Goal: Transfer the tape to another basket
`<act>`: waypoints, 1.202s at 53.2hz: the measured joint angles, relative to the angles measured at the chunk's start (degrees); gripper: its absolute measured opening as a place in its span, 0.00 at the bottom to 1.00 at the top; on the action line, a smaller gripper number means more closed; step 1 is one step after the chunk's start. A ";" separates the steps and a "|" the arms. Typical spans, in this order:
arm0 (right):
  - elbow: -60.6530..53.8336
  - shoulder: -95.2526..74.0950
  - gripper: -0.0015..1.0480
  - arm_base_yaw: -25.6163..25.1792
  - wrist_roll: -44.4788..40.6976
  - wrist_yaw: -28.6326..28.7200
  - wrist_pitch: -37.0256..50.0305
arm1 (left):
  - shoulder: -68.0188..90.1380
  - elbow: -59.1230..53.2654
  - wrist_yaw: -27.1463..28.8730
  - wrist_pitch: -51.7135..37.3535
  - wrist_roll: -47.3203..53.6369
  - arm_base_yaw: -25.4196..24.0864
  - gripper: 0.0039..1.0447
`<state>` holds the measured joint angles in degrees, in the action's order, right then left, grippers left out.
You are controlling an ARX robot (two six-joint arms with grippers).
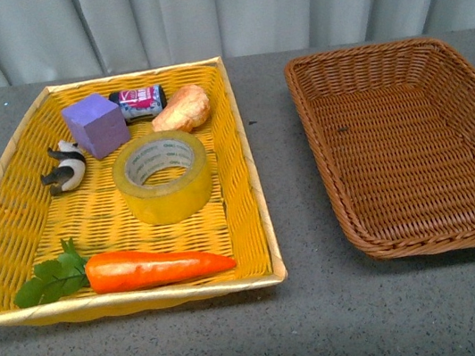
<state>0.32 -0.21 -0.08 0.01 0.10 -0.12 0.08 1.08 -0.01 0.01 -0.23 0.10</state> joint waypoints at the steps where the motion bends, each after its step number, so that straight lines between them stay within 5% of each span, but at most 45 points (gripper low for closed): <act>1: 0.00 0.00 0.91 0.00 0.00 0.00 0.00 | 0.00 0.00 0.00 0.00 0.00 0.00 0.94; 14: 0.00 0.00 0.91 0.00 0.00 0.00 0.00 | 0.00 0.00 0.00 0.00 0.00 0.00 0.94; 21: 0.00 0.00 0.91 0.00 0.00 -0.02 0.00 | 8.46 2.08 16.98 3.65 -4.04 4.87 0.94; 26: 0.00 0.00 0.91 0.00 0.00 0.00 0.00 | 19.47 3.08 19.10 -4.26 -5.53 6.05 0.94; 35: 0.00 0.00 0.91 0.00 0.00 0.00 0.00 | 46.47 11.54 14.99 -22.18 -8.46 7.72 0.94; 41: 0.00 0.00 0.91 0.00 0.00 0.00 0.00 | 61.07 17.29 12.44 -26.25 -10.67 8.90 0.94; 64: 0.00 0.00 0.91 0.00 0.00 0.00 0.00 | 97.74 42.47 6.05 -9.90 -17.14 12.13 0.94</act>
<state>0.32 -0.21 -0.08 0.01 0.10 -0.12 97.82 43.55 6.04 -9.89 -17.37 12.23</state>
